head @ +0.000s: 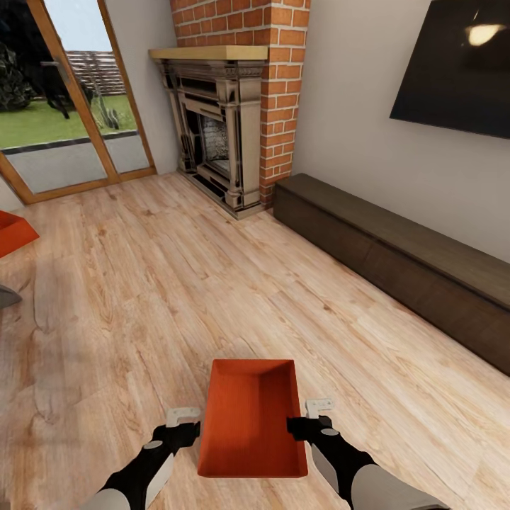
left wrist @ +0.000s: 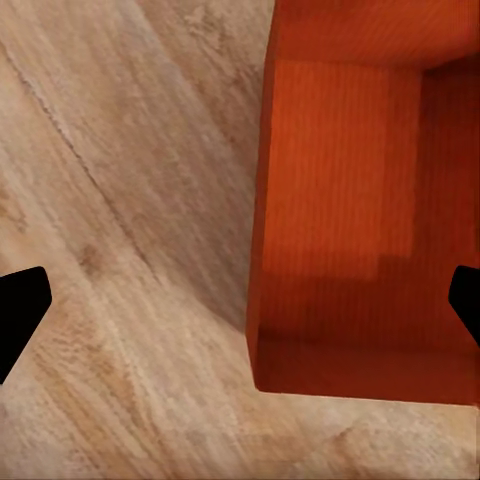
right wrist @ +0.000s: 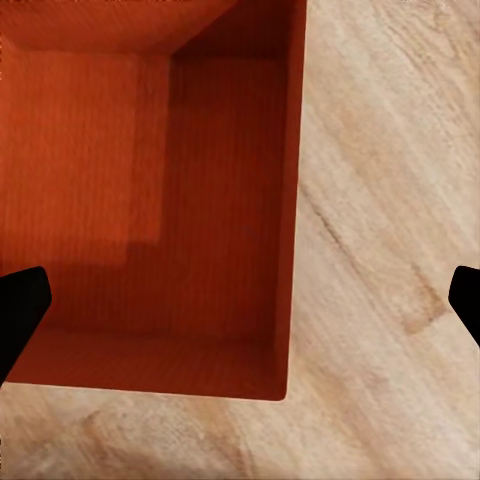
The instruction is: Move the two storage containers from the living room to the garage. In the garage, place one container on the floor and stack the other container on top of it (either order is fine).
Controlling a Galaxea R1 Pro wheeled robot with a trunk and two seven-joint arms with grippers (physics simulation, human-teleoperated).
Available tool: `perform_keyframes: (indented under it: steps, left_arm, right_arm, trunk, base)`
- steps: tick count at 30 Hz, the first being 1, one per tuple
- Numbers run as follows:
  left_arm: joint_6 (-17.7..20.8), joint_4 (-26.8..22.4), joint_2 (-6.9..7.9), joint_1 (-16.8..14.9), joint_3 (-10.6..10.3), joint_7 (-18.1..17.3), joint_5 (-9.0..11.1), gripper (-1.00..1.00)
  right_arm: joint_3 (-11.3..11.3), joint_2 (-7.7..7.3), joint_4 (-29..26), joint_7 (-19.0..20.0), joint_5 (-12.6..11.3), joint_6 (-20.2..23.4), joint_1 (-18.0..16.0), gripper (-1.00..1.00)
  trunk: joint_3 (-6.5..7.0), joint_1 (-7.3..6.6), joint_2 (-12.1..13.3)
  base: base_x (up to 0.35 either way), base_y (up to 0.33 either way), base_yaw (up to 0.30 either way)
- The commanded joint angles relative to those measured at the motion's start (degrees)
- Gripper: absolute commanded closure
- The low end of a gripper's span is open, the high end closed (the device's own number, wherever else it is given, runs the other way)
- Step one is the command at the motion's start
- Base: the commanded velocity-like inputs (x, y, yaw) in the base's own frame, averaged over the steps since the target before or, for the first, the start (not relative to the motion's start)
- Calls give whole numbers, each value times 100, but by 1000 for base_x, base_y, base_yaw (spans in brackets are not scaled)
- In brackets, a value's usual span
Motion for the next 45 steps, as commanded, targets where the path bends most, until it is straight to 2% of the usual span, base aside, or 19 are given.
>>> perform_keyframes:
  steps: [1, 8, 10, 11, 15, 22, 27, 33, 36, 39, 42, 45]
  left_arm:
    - [14, -41, -12, -2, -13, 42, 44, -100]
    - [25, -57, -22, -4, 43, 95, 128, -100]
    - [43, -67, -36, -4, 53, 255, 135, -100]
    - [27, -105, -137, -2, 29, 778, 87, -100]
    - [5, -116, -294, -3, -6, 1256, 88, -100]
    - [-38, -99, -335, -3, 16, 1395, 116, -100]
    - [-42, -120, -320, -4, 16, 1299, 122, -100]
    - [-42, -125, -354, -4, -1, 901, 84, -100]
    - [21, -105, -403, -2, -22, 346, 75, -100]
    - [33, -97, -407, -3, -21, 110, 61, -100]
    - [33, -72, -419, -2, 3, 78, 69, -100]
    - [31, -59, -417, -2, 23, 214, 112, -100]
  right_arm:
    - [46, -1, -1, -35, -27, 7, -3, -100]
    - [56, 11, -2, -44, -17, 17, -3, -100]
    - [54, 20, -2, -50, -16, 15, -3, -100]
    - [47, 30, -3, -61, -21, -19, -3, -100]
    - [10, 41, -3, -82, -50, -55, -3, -100]
    - [1, 11, -3, -102, -70, -57, -3, -100]
    - [23, 16, -3, -103, -46, 3, -3, -100]
    - [45, 15, 1, -87, -13, -31, -3, -100]
    - [52, 30, 5, -55, -7, -56, -3, -100]
    - [51, 25, 6, -60, -9, -62, -3, -100]
    - [48, 8, 6, -79, -10, -69, -3, -100]
    - [46, 12, 6, -90, -14, -72, -3, -100]
  trunk:
    - [-4, 0, -2]
    - [-4, 0, -2]
    - [-4, 0, -2]
    - [-4, 0, -2]
    - [-4, 0, -2]
    - [-4, 0, -2]
    - [-4, 0, -2]
    - [-4, 0, -2]
    - [-4, 0, -2]
    - [-4, 0, -2]
    - [-4, 0, -2]
    - [-4, 0, -2]
  base:
    - [0, 0, 0]
    - [0, 0, 0]
    - [0, 0, 0]
    - [0, 0, 0]
    - [0, 0, 0]
    - [0, 0, 0]
    - [0, 0, 0]
    - [0, 0, 0]
    - [0, 0, 0]
    - [0, 0, 0]
    - [0, 0, 0]
    - [0, 0, 0]
